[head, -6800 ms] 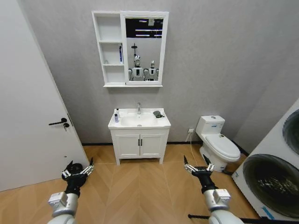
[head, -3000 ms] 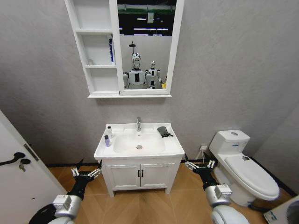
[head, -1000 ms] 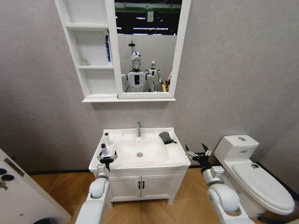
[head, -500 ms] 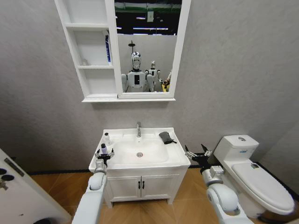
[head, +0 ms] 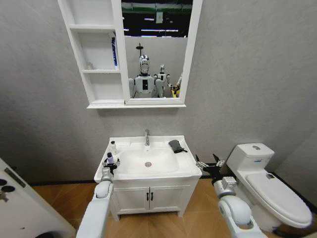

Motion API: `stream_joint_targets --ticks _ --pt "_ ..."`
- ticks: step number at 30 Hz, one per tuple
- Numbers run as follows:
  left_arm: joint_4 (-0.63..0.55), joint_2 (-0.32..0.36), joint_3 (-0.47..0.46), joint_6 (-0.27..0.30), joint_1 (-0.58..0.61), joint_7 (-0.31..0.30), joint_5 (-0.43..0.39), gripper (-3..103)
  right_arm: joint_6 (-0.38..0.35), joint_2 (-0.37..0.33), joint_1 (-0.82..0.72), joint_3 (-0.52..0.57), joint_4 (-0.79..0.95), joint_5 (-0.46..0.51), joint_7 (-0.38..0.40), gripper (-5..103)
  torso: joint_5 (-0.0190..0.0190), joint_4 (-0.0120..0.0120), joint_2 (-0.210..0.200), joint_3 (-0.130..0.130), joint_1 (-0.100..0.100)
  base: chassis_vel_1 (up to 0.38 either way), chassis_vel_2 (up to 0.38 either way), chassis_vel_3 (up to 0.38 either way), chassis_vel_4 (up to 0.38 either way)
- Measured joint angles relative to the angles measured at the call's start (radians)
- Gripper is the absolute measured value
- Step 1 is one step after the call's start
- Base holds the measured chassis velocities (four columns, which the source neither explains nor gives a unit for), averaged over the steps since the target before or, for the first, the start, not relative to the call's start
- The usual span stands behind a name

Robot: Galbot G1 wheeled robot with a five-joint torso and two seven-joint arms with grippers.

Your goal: Move facial cleanser and shampoo from washbasin to cabinet, then wipe washbasin with towel.

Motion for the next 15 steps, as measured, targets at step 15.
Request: stream_joint_targets --ticks 15 --pt "0.018 -0.003 -0.018 -0.005 -0.005 0.008 0.000 42 0.000 0.003 -0.015 0.000 0.013 -0.003 0.001 100 0.0001 0.0000 0.000 0.000 0.000 0.000 0.000 0.000 0.000"
